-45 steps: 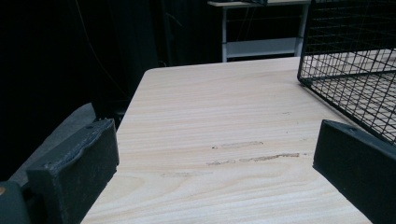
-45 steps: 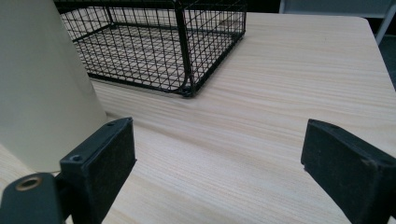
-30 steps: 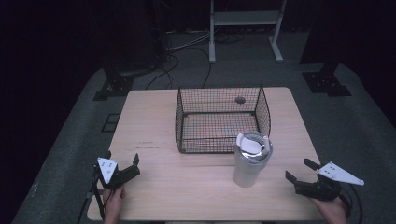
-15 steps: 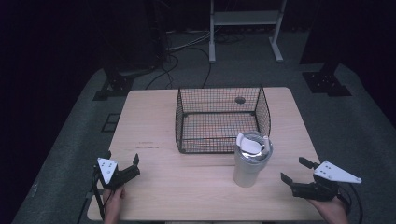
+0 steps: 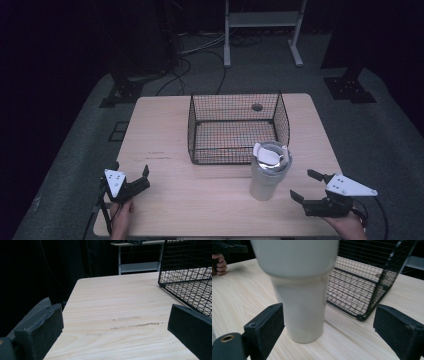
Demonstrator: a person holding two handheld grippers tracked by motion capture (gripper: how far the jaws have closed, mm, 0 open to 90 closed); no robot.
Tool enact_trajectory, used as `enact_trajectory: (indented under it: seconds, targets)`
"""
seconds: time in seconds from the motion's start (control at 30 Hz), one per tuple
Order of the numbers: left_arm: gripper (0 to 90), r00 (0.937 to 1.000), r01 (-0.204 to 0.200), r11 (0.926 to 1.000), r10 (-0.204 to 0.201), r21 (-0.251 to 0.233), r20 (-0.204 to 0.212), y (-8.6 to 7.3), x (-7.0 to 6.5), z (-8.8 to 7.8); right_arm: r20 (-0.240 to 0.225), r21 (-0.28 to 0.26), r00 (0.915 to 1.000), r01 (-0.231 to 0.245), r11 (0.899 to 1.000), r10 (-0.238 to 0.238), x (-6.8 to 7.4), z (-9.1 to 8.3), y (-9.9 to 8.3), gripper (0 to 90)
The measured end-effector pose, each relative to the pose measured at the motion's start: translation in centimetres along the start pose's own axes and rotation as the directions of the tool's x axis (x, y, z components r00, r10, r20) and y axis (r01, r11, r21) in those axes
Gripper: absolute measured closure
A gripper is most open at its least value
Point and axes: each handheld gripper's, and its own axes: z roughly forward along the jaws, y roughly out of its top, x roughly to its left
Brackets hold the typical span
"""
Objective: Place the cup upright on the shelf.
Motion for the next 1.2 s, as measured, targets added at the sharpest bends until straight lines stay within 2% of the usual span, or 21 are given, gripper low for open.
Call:
enact_trajectory:
  seconds: [0.33, 0.67, 0.93, 1.2]
  targets:
    - [0.0, 1.0, 0.0, 1.0, 0.0, -0.002, 0.002, 0.0, 0.0, 0.0, -0.058, 0.004, 0.9979, 0.03, 1.0, -0.03, 1.0, 0.7, 0.6, 9.1]
    - [0.0, 1.0, 0.001, 1.0, -0.001, -0.005, 0.004, 0.0, 0.0, 0.0, -0.122, 0.009, 0.9915, 0.047, 0.999, -0.046, 2.0, 2.0, 1.3, 6.5]
    - [0.0, 1.0, -0.001, 1.0, 0.001, -0.005, 0.006, 0.0, 0.0, 0.0, -0.141, 0.028, 0.989, 0.05, 0.998, -0.045, 2.3, 3.5, 1.4, 3.1]
    - [0.0, 1.0, -0.003, 1.0, 0.003, -0.005, 0.007, 0.0, 0.0, -0.1, -0.133, 0.043, 0.9904, 0.044, 0.998, -0.038, 2.3, 4.7, 1.3, 2.2]
